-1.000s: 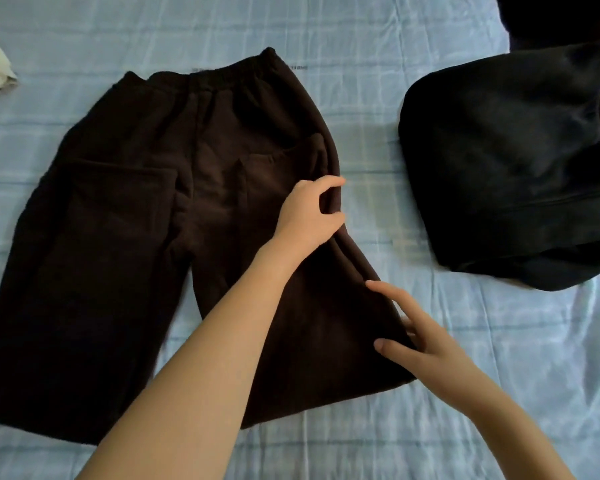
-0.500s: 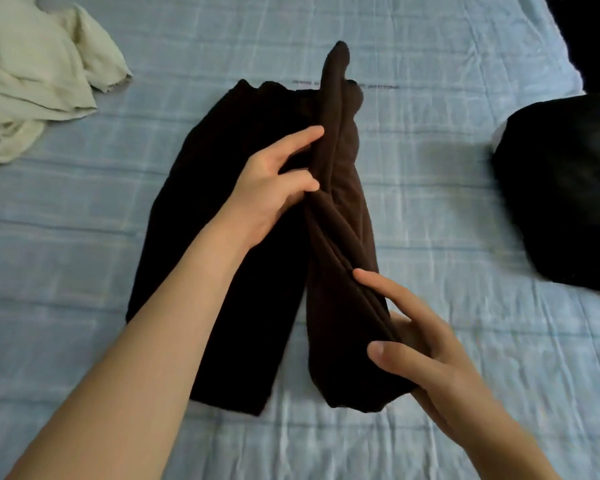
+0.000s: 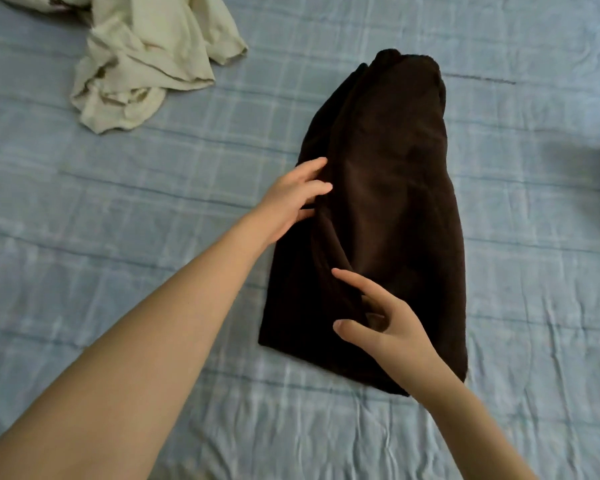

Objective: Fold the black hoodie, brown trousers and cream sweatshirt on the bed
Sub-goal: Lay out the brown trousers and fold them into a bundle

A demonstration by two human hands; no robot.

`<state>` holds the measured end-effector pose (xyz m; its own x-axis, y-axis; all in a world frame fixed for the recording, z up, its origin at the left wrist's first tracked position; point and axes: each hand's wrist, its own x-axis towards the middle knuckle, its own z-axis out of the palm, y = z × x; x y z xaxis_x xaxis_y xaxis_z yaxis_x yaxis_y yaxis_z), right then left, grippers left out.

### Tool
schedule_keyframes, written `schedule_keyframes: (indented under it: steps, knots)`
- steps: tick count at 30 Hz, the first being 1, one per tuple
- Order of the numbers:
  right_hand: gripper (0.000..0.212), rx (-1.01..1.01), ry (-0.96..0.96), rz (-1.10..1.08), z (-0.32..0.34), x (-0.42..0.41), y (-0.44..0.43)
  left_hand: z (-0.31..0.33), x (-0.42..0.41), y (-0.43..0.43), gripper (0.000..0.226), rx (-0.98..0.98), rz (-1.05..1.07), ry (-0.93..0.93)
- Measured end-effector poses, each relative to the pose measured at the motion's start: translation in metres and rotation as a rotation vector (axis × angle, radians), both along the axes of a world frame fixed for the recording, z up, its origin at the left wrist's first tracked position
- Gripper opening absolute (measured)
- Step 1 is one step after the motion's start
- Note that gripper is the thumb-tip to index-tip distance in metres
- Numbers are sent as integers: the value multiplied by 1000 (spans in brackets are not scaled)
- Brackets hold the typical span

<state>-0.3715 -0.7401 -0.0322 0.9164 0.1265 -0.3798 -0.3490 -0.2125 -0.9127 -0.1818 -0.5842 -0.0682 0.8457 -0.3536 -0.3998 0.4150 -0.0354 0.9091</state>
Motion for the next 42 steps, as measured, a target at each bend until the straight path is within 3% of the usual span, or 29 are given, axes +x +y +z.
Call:
schedule_keyframes:
  steps: [3, 5, 9, 11, 12, 14, 15, 17, 19, 22, 25, 28, 31, 34, 38, 42]
  knots:
    - [62, -55, -45, 14, 5, 1, 15, 2, 2, 5, 80, 157, -2, -156]
    - [63, -120, -35, 23, -5, 2, 26, -5, 3, 16, 84, 167, 16, -136]
    - [58, -114, 70, 132, -10, 2, 30, -16, -14, 23, 76, 281, 70, -119]
    - [53, -91, -47, 86, 4, 4, 19, -9, -17, 18, 72, 506, 65, -256]
    - [51, -204, -185, 22, 9, 6, 8, -3, -21, 13, 70, 650, 44, -391]
    - [51, -641, -449, -73, 12, 20, -20, 11, -38, -8, 62, 840, -6, -722]
    - [52, -857, -493, -95, 11, 30, -32, 14, -52, -21, 59, 890, -61, -864]
    - [54, -1059, -371, -116, 0, 45, -47, 5, -77, -40, 60, 1016, -248, -1010]
    - [57, -1087, -247, -91, -22, 48, -45, -19, -85, -30, 64, 1174, -410, -965]
    - [62, -1097, -218, 36, -60, 32, -36, -51, -78, 8, 65, 1175, -460, -870]
    - [60, -1074, -195, 49, -66, 26, -41, -45, -78, 7, 63, 1164, -524, -849]
    - [58, -1018, -237, 8, -47, 38, -48, -21, -67, -8, 58, 1208, -429, -841]
    - [53, -977, -348, -85, -28, 81, -60, 3, -25, -33, 58, 1154, -245, -998]
    - [56, -999, -383, -121, -21, 150, -71, 9, 34, -74, 57, 1127, -340, -1159]
    - [57, -1006, -388, -162, -41, 226, -81, -23, 102, -89, 60, 1233, -403, -1075]
    - [57, -984, -167, -55, -78, 248, -93, -49, 120, -82, 63, 1226, -418, -982]
